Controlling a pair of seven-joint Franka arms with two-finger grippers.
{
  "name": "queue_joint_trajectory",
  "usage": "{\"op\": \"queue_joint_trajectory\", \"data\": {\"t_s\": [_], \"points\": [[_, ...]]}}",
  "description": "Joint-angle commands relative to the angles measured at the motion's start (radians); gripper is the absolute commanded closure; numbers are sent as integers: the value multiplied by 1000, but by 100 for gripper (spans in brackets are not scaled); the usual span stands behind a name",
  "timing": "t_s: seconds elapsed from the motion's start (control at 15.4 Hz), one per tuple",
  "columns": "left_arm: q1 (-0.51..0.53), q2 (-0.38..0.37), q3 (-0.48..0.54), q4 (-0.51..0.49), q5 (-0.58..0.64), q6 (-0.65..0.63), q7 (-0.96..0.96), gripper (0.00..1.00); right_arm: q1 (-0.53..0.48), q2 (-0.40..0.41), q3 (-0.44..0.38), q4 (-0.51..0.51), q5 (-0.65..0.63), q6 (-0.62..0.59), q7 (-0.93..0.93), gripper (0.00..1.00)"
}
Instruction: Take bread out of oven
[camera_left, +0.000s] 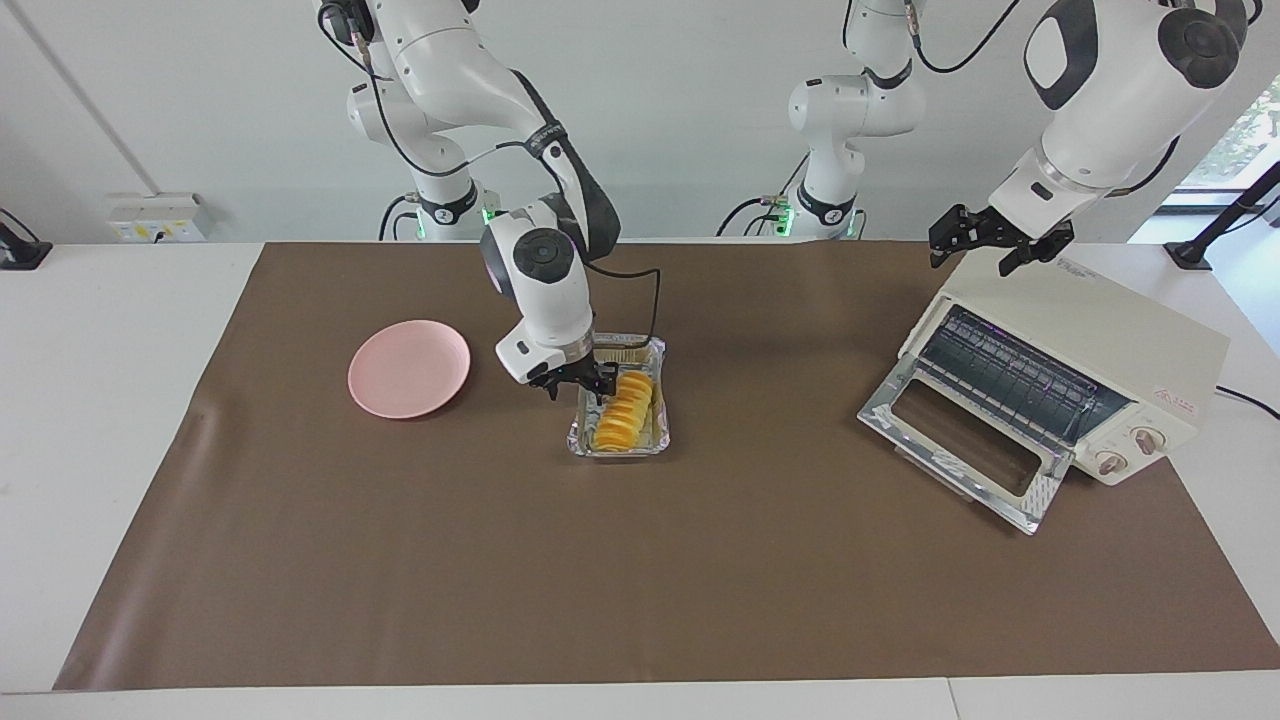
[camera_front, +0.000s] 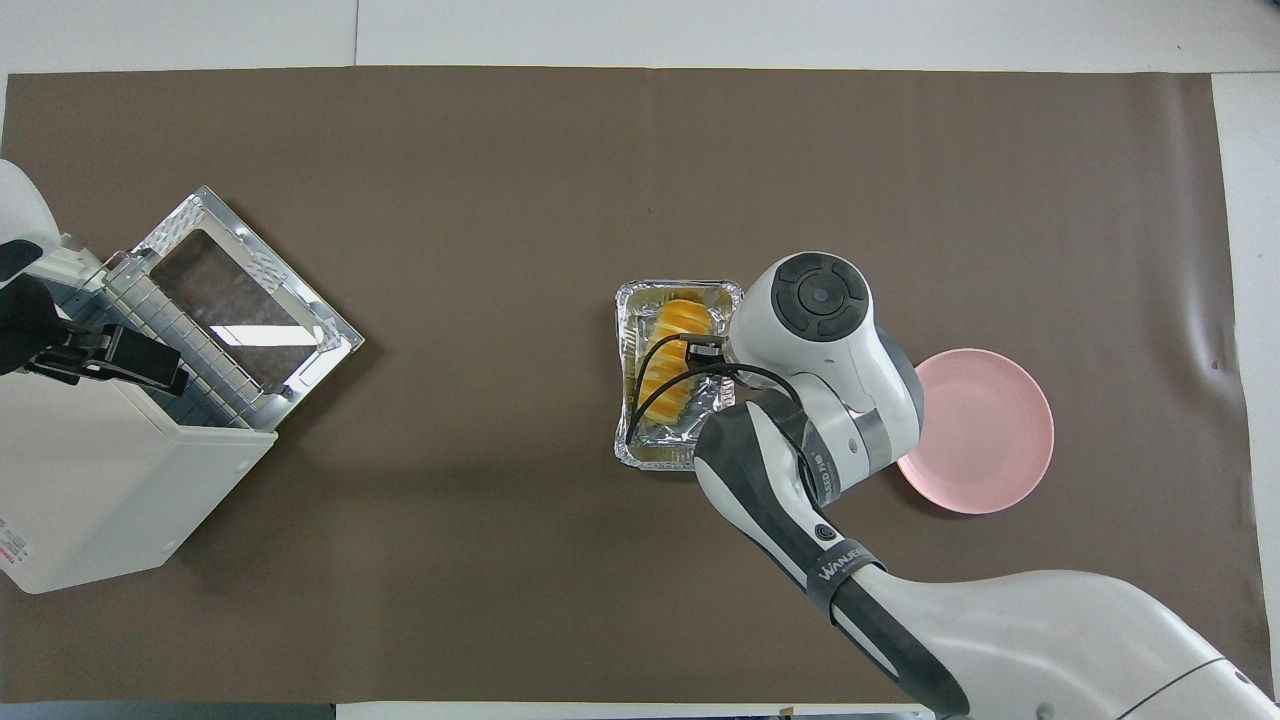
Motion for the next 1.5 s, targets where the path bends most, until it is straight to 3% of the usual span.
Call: {"op": "queue_joint_trajectory", "data": {"t_s": [0.0, 0.13, 0.39, 0.72, 1.11, 1.43], "points": [[10, -19, -6, -25, 18, 44, 12, 0, -3, -31, 5, -38, 7, 15, 9, 98], [8, 41, -3, 56, 17, -10, 15, 0, -3, -31, 5, -36, 7, 11, -6, 100], [-7, 37, -14, 50, 18, -17, 2, 0, -23, -42, 5, -11, 7, 2, -45, 100], [4, 15, -11, 50, 18, -17, 2, 0, -242, -56, 3, 74, 62, -47, -363, 100], [5, -5, -9, 48, 18, -17, 0, 0, -451, -24, 0, 114, 93, 14, -634, 100], [5, -5, -9, 48, 18, -17, 0, 0, -555, 13, 0, 125, 95, 35, -795, 100]]}}
